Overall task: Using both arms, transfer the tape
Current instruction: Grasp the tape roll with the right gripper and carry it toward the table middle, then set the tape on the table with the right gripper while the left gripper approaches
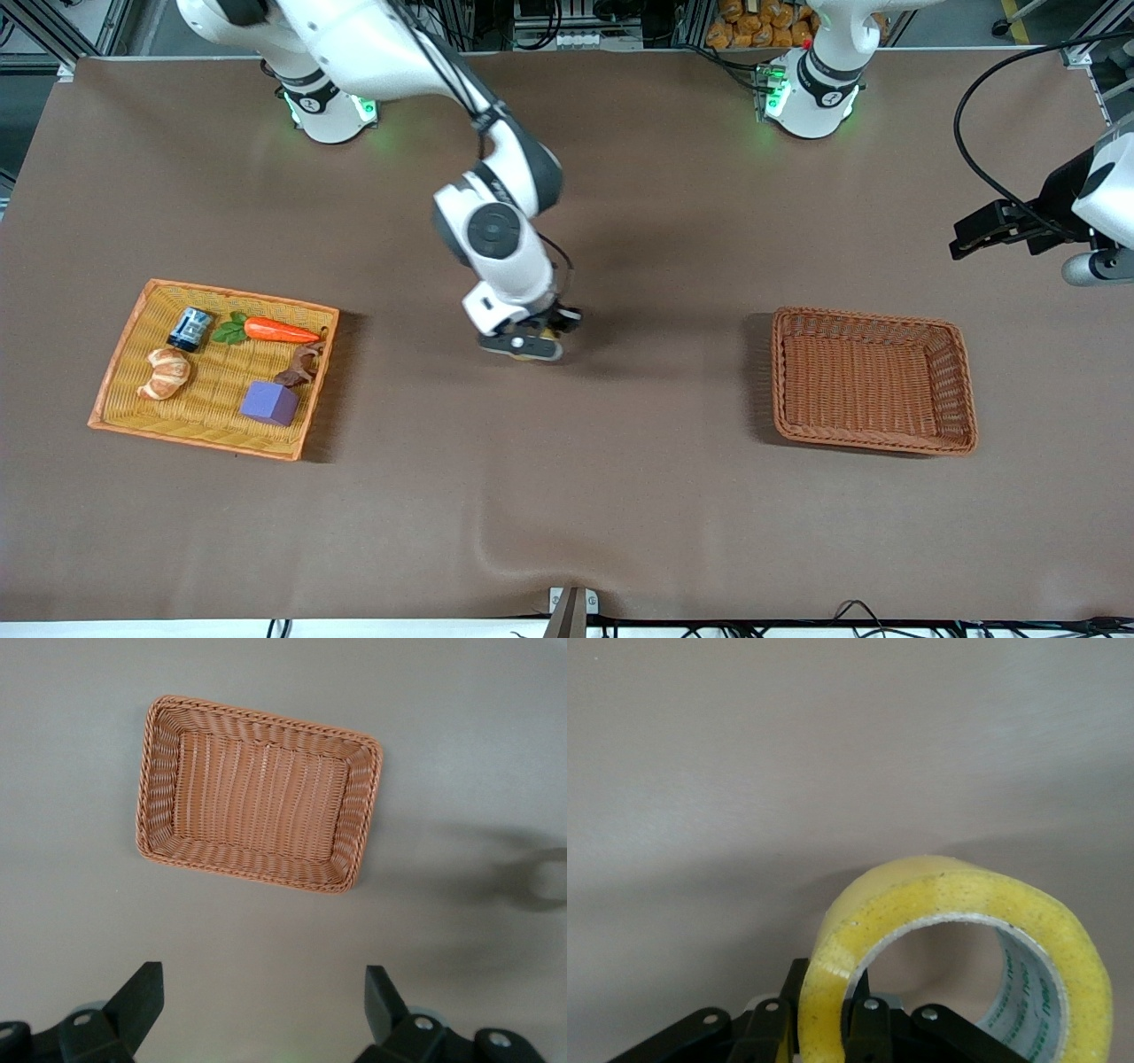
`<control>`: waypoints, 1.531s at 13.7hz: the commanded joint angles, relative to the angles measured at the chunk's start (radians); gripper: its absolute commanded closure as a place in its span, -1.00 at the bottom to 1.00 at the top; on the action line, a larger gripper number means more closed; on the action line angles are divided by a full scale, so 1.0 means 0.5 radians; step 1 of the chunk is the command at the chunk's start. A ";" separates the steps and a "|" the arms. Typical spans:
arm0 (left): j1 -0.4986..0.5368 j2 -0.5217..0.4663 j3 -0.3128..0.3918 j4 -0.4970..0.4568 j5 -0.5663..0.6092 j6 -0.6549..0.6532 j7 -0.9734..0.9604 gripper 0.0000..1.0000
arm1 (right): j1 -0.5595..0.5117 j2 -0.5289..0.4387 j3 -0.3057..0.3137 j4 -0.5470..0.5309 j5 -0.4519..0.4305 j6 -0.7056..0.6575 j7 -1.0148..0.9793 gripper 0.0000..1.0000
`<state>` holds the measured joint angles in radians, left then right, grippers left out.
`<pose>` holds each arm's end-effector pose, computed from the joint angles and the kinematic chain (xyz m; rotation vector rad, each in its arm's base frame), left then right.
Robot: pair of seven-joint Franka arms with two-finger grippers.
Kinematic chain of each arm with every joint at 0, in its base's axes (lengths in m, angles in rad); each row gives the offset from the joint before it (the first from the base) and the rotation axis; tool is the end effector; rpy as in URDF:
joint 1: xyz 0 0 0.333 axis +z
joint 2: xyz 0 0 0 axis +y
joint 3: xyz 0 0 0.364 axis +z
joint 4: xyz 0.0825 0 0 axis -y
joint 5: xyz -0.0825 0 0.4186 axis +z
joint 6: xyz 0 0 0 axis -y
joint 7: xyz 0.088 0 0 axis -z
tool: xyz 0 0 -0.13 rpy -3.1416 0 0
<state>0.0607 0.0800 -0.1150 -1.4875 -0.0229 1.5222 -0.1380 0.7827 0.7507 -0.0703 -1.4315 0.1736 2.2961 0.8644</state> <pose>0.6106 -0.0332 0.6396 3.1104 0.1296 -0.0742 0.5946 0.5373 0.2522 -2.9745 0.3557 -0.0278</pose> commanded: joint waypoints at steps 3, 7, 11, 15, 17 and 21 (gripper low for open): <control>0.026 0.024 -0.003 0.008 0.046 -0.004 0.024 -1.00 | 0.070 0.131 -0.050 0.218 -0.104 -0.122 0.124 -0.24; 0.014 0.030 -0.021 -0.093 0.012 0.085 -0.015 -1.00 | 0.057 -0.172 -0.261 0.090 -0.126 -0.609 -0.086 -0.57; -0.164 0.064 -0.126 -0.237 0.012 0.299 -0.502 -1.00 | -0.098 -0.831 -0.402 -0.602 -0.123 -0.377 -0.556 -1.00; -0.476 0.257 -0.184 -0.240 0.012 0.450 -0.987 -1.00 | -0.383 -1.225 -0.415 -0.865 -0.132 -0.618 -1.034 -1.00; -0.694 0.385 -0.184 -0.237 0.039 0.560 -1.238 -1.00 | -0.552 -1.332 -0.412 -0.837 -0.202 -0.882 -1.310 -1.00; -1.038 0.661 -0.181 -0.219 0.150 0.833 -1.677 -1.00 | -0.739 -1.486 -0.445 -0.730 -0.390 -1.070 -1.455 -1.00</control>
<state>-0.4075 0.3549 -0.2131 -1.6161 0.0206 1.8789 -0.8948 0.4682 0.0537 -0.2999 -1.8066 0.0026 1.7889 0.1674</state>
